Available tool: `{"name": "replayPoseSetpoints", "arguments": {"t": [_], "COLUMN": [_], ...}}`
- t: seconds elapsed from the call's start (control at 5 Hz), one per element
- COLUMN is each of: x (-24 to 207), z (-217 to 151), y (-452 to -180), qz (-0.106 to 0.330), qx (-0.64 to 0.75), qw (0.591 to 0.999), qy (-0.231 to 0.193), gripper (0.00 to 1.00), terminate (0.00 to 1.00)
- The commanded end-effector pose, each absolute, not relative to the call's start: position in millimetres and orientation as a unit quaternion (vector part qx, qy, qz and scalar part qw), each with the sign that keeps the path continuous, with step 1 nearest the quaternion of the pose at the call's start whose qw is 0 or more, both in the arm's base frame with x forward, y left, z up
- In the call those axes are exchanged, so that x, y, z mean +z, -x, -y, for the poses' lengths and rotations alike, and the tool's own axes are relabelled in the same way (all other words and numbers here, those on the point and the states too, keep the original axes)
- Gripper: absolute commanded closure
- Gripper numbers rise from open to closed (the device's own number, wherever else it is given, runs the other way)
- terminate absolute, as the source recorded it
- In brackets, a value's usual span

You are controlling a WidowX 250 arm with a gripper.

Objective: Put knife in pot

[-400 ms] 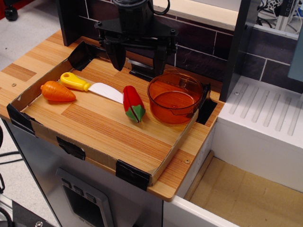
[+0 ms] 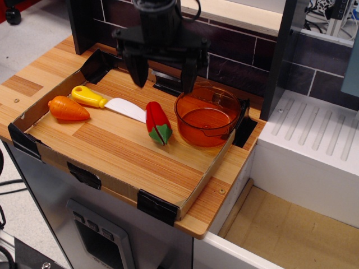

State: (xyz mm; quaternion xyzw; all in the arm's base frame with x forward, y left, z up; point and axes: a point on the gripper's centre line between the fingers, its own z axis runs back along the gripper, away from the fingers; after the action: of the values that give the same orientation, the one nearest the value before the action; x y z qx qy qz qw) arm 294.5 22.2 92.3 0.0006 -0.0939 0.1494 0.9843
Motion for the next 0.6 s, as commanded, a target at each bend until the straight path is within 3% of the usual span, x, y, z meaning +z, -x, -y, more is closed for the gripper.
{"name": "replayPoseSetpoints", "arguments": {"t": [0.0,0.4], "x": [121,114], "z": [-44,-86], "y": [-324,-332], "qz": [0.12,0.135], "qx": [0.372,0.57], "qw": [0.92,0.809], "qy": [0.039,0.054], "gripper": [0.0,0.0], "terminate": [0.0,0.0]}}
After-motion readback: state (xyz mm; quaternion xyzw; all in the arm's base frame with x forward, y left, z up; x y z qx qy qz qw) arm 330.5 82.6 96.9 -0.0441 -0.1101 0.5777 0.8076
